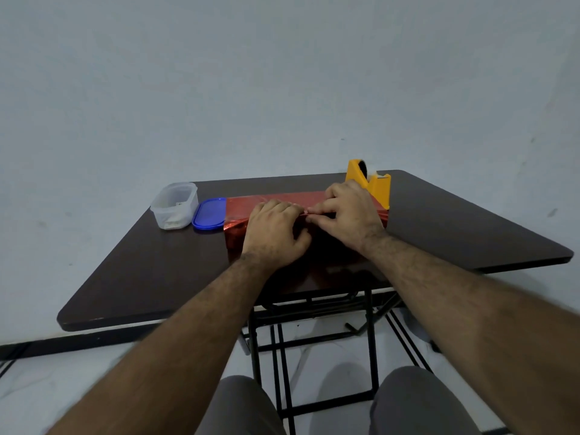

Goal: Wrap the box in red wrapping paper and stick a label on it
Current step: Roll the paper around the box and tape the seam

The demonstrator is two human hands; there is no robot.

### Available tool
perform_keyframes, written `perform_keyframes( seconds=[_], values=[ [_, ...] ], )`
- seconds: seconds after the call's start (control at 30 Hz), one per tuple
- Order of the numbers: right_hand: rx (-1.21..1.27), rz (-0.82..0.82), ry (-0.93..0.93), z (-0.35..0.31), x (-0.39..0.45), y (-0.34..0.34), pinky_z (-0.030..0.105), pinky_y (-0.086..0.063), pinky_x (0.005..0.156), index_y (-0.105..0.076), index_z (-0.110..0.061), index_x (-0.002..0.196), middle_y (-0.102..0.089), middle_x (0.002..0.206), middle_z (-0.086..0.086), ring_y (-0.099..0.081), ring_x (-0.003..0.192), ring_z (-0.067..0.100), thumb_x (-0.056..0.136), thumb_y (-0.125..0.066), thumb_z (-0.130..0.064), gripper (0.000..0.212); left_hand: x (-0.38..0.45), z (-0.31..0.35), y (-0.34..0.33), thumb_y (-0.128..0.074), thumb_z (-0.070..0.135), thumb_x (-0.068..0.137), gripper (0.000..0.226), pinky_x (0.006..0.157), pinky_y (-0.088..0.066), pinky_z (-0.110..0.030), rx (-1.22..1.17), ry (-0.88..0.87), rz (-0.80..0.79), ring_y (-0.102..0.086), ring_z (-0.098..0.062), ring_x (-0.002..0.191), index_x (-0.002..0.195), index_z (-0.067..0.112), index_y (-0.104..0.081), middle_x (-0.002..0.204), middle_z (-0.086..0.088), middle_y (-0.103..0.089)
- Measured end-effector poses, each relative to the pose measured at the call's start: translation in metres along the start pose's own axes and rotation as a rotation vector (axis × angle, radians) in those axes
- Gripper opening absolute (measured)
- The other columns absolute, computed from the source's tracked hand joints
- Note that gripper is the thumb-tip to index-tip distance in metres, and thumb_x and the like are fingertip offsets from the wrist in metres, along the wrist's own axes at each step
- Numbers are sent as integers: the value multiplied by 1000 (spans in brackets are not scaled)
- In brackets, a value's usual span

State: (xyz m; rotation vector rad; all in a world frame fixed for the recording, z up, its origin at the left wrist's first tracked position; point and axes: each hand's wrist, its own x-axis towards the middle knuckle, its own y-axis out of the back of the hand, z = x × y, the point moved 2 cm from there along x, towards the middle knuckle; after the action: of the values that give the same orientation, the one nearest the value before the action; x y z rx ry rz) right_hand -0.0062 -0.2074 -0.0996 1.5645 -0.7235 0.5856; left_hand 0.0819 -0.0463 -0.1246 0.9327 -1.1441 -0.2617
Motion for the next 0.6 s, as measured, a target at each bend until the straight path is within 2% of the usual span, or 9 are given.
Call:
perform_keyframes(
  seconds=[0.13,0.23,0.33,0.43,0.5,0.6],
  values=[
    [-13,-21,5,5,-1,2,44,-46,85,-84,-38,104,-55,87,-13,-46,96,13,83,-82,-55,28,3,-1,-1,-67,42,89,50,111,-38,-45,12,5,-12,-61,-25,124,133,17,-70,127,-2,-73],
    [-40,-27,16,3,1,3,47,-47,86,-85,-37,101,-55,87,-13,-52,96,19,81,-83,-55,28,3,-1,0,-68,42,90,50,113,-36,-45,0,16,-17,-60,-24,126,134,18,-70,129,0,-73],
    [-157,-6,135,4,3,6,48,-47,85,-86,-30,94,-62,89,-7,-57,94,25,81,-81,-56,29,3,-1,0,-67,44,90,51,114,-36,-45,-14,30,-24,-59,-22,126,135,19,-69,131,1,-72],
    [-268,-13,240,2,3,10,46,-45,86,-84,-22,88,-64,95,-2,-57,97,27,82,-70,-61,42,2,-2,1,-67,44,88,53,112,-38,-46,-34,33,-18,-60,-24,125,134,18,-70,129,0,-73],
    [-261,-40,257,2,6,9,46,-46,88,-83,-20,93,-65,100,-1,-57,100,27,80,-66,-62,47,1,-3,2,-65,47,86,55,110,-40,-46,-43,33,-16,-62,-25,123,133,17,-71,128,-1,-74],
    [-146,-114,231,8,9,7,49,-49,90,-84,-28,108,-66,101,-3,-56,102,25,83,-70,-57,41,-1,-4,2,-61,53,85,59,111,-40,-46,-28,19,-2,-63,-25,123,130,17,-73,129,0,-75]
  ],
)
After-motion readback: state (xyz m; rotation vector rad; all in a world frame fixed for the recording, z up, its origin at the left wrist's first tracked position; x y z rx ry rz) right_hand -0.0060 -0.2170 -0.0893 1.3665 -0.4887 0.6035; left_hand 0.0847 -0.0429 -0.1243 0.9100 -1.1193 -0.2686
